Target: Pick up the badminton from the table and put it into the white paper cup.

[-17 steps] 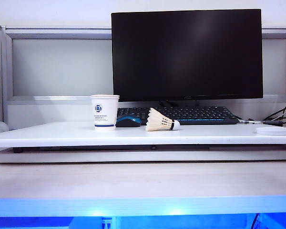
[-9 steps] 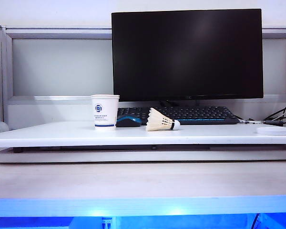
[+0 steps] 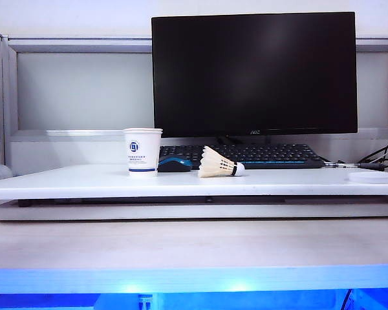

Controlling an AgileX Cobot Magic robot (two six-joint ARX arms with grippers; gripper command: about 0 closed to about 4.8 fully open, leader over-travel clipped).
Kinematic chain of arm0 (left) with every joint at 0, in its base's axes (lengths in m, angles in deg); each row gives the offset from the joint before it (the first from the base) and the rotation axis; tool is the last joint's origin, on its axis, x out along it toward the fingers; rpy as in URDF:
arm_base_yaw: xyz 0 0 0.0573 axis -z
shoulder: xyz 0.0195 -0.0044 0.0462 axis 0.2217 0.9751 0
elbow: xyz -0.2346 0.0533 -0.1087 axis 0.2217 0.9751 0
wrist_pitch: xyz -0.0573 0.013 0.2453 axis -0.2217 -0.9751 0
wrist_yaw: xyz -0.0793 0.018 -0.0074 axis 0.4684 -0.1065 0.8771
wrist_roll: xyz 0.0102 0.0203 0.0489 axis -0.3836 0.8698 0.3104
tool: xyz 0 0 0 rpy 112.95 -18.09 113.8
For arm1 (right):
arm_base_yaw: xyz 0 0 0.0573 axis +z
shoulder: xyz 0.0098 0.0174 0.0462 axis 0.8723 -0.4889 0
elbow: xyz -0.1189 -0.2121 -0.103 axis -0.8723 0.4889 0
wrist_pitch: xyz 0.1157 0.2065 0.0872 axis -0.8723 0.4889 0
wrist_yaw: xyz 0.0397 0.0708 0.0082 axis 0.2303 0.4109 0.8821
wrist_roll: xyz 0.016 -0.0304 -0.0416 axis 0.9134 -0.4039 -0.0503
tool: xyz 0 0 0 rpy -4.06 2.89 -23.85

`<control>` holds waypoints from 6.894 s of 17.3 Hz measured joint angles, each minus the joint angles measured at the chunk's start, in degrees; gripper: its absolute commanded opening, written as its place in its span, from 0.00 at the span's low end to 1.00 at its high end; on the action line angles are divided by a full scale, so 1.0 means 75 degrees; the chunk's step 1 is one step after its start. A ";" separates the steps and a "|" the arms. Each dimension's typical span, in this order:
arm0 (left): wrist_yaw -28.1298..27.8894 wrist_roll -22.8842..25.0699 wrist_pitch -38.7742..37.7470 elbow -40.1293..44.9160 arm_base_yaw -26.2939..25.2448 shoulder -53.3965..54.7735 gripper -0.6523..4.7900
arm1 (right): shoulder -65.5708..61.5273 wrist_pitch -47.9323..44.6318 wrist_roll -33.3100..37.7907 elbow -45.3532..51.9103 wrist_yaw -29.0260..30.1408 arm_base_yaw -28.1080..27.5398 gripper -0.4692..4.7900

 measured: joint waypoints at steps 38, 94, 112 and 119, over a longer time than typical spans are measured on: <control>0.0047 0.0000 0.0000 0.0000 0.0003 -0.0003 0.16 | -1.1913 -0.0935 -0.1428 -0.6668 0.1973 0.1988 0.87; 0.0050 0.0000 0.0000 0.0000 0.0000 0.0000 0.16 | -1.3126 -0.0589 -0.2975 -1.1194 0.2203 0.3885 0.08; 0.0050 0.0000 0.0000 0.0000 0.0000 0.0000 0.16 | -1.3822 -0.0233 -0.2684 -1.1747 0.1816 0.3990 0.52; 0.0050 0.0000 0.0000 0.0000 0.0003 0.0000 0.16 | -1.3446 0.0201 -0.2868 -1.1747 0.0542 0.3908 0.08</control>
